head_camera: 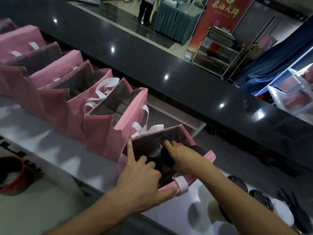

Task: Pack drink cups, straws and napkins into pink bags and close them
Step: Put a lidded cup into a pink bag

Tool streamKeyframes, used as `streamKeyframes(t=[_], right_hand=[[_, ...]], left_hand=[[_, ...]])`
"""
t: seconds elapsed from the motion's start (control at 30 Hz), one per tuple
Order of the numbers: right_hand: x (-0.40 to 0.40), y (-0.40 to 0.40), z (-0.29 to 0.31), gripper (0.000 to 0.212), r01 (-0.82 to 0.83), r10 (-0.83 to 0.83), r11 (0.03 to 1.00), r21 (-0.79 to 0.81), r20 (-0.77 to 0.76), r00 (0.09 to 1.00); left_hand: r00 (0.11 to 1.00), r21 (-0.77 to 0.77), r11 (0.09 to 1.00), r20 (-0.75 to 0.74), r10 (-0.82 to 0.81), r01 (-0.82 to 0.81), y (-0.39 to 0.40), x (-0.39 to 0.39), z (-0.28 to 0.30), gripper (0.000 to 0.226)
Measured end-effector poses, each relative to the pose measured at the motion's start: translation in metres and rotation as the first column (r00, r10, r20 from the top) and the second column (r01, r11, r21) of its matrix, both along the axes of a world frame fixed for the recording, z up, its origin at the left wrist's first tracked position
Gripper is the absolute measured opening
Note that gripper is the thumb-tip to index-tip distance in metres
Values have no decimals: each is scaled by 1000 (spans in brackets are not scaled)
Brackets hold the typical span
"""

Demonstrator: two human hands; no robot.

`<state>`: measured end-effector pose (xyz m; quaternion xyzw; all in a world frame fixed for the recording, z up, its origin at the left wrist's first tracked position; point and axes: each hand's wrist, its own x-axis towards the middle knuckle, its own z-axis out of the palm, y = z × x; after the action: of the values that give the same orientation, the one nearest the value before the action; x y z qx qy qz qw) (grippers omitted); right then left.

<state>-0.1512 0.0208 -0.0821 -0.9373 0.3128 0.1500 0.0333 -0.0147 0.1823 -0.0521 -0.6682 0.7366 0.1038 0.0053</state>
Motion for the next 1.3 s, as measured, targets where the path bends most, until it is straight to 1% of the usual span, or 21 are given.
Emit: streamKeyframes(t=[0.1, 0.17, 0.3, 0.43, 0.53, 0.6, 0.7, 0.77, 0.9, 0.97, 1.03, 1.1, 1.17, 1.23, 1.3], right_hand=[[-5, -5, -1, 92, 4, -4, 1000, 0, -29, 1000], [-10, -11, -1, 94, 10, -10, 1000, -7, -35, 999], [-15, -14, -10, 90, -14, 13, 1000, -13, -35, 999], [-16, -11, -24, 89, -32, 33, 999, 9, -38, 999], [-16, -12, -35, 80, -47, 48, 998, 34, -36, 998], [-15, -13, -44, 79, -55, 55, 998, 19, -42, 998], [-9, -18, -54, 86, -114, 112, 993, -35, -54, 992], [-3, -22, -56, 86, -165, 161, 984, -65, -53, 985], [2, -27, -55, 82, -238, 238, 971, -28, -7, 971], [4, -29, -55, 84, -266, 266, 964, -22, -31, 964], [7, -33, -56, 87, -273, 271, 962, -19, -76, 959], [11, -36, -55, 84, -280, 277, 960, -16, -103, 955], [14, -38, -54, 81, -302, 295, 952, -51, -118, 948], [16, -42, -52, 75, -326, 310, 939, -112, -134, 941], [20, -46, -48, 72, -329, 313, 933, -144, -126, 941]], left_hand=[[1000, 1, 1000, 3, -1, 1, -1, -2, 0, 89], [1000, 6, 1000, -7, 5, -5, -1, -3, 0, 87], [1000, -4, 1000, -13, 13, -13, -1, -3, -1, 87], [1000, -17, 1000, -12, 13, -13, -2, -4, -2, 87], [999, -27, 999, -28, 29, -29, -1, -4, -2, 85], [998, -32, 998, -44, 51, -53, -1, -4, -4, 82], [995, -47, 995, -55, 82, -85, -1, -6, -7, 79], [993, -44, 994, -64, 98, -100, -1, -7, -8, 77], [990, -47, 991, -72, 118, -122, -2, -8, -11, 76], [988, -70, 988, -82, 132, -138, -2, -8, -15, 74], [982, -128, 980, -129, 138, -155, -2, -9, -18, 69], [969, -214, 965, -225, 105, -154, -1, -8, -22, 59], [953, -312, 944, -301, 12, -110, 4, -5, -27, 50], [945, -374, 927, -309, -107, -17, 10, -1, -33, 47], [945, -393, 914, -247, -215, 106, 15, 7, -38, 51]])
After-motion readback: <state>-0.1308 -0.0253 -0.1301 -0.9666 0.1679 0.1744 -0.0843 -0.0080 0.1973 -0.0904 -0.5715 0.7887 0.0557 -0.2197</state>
